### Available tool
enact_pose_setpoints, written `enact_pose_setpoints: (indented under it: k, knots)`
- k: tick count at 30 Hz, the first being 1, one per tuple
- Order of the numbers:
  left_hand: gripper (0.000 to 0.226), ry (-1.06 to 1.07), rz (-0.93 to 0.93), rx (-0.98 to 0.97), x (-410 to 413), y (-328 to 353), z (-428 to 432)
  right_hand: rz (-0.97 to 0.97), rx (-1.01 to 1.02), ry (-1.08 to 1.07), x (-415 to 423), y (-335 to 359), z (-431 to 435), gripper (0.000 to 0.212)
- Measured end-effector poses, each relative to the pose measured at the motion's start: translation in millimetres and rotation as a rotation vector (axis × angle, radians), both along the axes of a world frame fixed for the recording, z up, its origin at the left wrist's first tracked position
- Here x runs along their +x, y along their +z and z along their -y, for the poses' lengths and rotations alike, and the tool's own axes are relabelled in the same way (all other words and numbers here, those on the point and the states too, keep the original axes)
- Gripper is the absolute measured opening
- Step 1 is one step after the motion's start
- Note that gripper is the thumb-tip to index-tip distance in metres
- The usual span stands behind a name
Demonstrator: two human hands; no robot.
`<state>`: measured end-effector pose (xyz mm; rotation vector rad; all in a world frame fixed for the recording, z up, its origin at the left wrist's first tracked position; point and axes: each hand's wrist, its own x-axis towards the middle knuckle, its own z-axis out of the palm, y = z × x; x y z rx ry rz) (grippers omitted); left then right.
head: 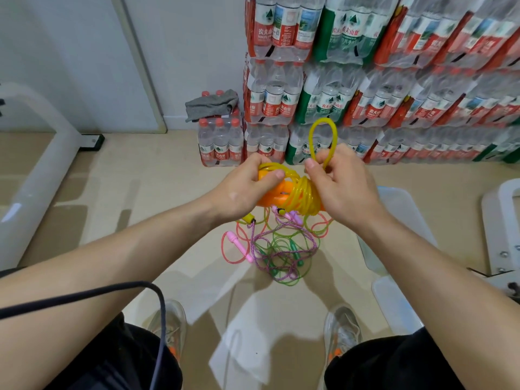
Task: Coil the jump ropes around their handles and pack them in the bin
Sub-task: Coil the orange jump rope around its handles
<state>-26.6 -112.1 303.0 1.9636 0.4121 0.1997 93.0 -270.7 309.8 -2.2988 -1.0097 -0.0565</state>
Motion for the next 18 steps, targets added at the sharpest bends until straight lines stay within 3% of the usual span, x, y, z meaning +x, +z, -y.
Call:
enact_pose_setpoints:
  k: [2,6,10,13,16,18]
  knots:
    - [0.027,-0.017,0.002,-0.023,0.4,1.7,4.0,-0.050,0.096,0.072,-1.8,-0.8,0.0,0.015]
    - [0.029,-0.043,0.004,-0.034,1.3,3.8,12.1,-0.363,0.329,0.117,-7.0,-10.8,-3.7,0.035]
    - [0.025,-0.065,-0.010,-0.006,0.0,4.3,14.5,-0.517,0.368,0.221,-11.6,-11.7,-5.7,0.028]
    - [0.029,-0.053,-0.047,-0.071,-1.1,2.5,13.3,-0.694,0.367,0.197,-13.8,-11.2,-6.6,0.065]
    - [0.036,-0.056,-0.058,-0.158,-0.6,1.3,15.4,-0.619,0.292,0.134,-9.7,-9.7,-11.6,0.076]
    - [0.018,-0.094,-0.041,-0.253,0.3,1.5,16.5,-0.530,0.253,0.168,-8.4,-7.6,-11.8,0.069]
